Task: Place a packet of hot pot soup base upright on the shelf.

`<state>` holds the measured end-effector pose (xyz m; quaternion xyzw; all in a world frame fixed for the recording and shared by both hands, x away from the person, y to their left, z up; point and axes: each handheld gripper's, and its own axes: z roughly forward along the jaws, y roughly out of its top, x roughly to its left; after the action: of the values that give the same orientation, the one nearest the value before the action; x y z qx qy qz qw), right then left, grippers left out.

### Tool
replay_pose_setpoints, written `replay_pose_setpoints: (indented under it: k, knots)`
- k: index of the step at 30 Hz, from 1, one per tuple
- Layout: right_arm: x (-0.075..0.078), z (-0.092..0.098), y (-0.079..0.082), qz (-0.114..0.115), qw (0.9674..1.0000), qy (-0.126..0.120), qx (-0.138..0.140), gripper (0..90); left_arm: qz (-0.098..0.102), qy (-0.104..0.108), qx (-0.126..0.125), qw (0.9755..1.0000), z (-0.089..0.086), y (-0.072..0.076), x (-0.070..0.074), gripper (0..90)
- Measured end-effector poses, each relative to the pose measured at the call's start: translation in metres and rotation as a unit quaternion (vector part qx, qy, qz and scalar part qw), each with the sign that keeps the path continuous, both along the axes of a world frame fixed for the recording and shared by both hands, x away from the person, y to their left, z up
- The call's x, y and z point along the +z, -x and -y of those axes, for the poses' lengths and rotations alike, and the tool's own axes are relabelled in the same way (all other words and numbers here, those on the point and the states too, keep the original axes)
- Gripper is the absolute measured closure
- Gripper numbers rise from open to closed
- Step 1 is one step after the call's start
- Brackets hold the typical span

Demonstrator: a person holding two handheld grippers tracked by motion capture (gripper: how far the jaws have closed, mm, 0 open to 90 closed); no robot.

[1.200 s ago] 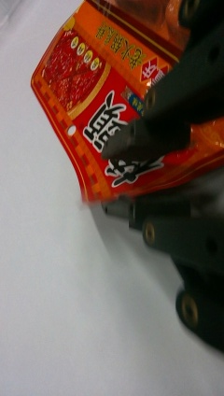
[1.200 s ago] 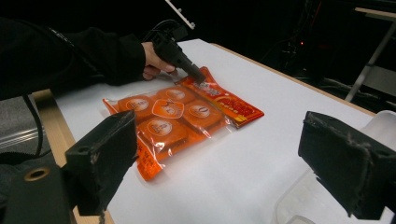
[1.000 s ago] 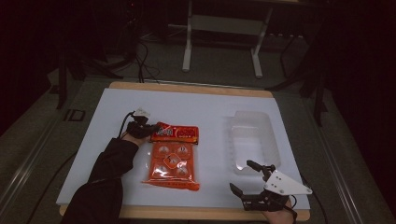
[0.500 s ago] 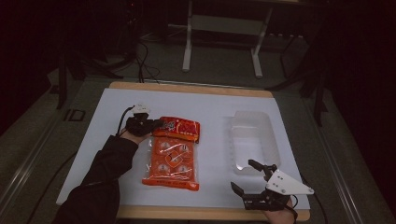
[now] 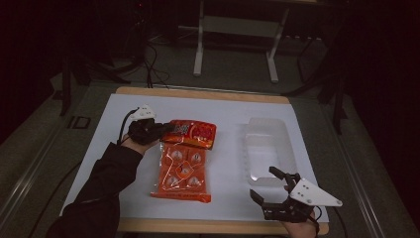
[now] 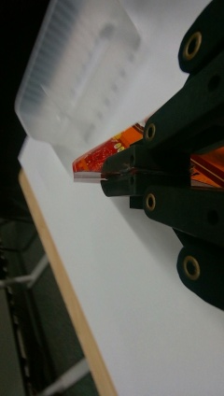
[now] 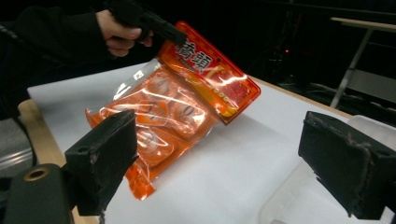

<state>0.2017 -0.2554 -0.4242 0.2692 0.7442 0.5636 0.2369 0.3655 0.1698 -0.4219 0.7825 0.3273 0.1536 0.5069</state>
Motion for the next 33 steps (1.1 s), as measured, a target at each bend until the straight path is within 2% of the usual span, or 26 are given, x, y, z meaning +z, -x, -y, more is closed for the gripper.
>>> replay_pose_setpoints:
  k: [3,6,7,10,15,17,18,22,33]
  knots:
    - [0.003,0.002,-0.002,-0.010,0.9999,-0.014,0.003,10.3,0.016,0.006,-0.011,0.9998,0.003,0.008,0.011,90.0]
    - [0.005,0.001,-0.003,-0.016,0.9998,-0.006,0.011,10.3,0.026,0.008,-0.019,0.9994,0.005,0.014,0.019,90.0]
    - [0.007,-0.001,-0.005,-0.019,0.9998,0.003,0.008,10.3,0.035,0.011,-0.032,0.9988,0.008,0.020,0.027,90.0]
    - [0.009,-0.001,-0.007,-0.023,0.9997,0.001,0.009,10.9,0.041,0.015,-0.044,0.9981,0.012,0.028,0.037,90.0]
    - [0.015,-0.002,-0.012,-0.022,0.9997,0.002,0.012,12.9,0.059,0.013,-0.057,0.9965,0.018,0.042,0.049,90.0]
    - [0.016,-0.001,-0.013,-0.021,0.9997,0.001,0.012,12.9,0.059,0.013,-0.057,0.9965,0.018,0.042,0.049,90.0]
    - [0.019,-0.001,-0.016,-0.021,0.9997,0.000,0.015,13.3,0.071,0.016,-0.062,0.9954,0.020,0.050,0.054,90.0]
    - [0.023,0.000,-0.021,-0.018,0.9998,0.002,0.011,13.3,0.080,0.026,-0.078,0.9934,0.021,0.061,0.062,90.0]
    - [0.025,-0.010,-0.034,-0.033,0.9989,0.017,0.028,13.1,0.109,0.034,-0.108,0.9876,0.031,0.095,0.083,90.0]
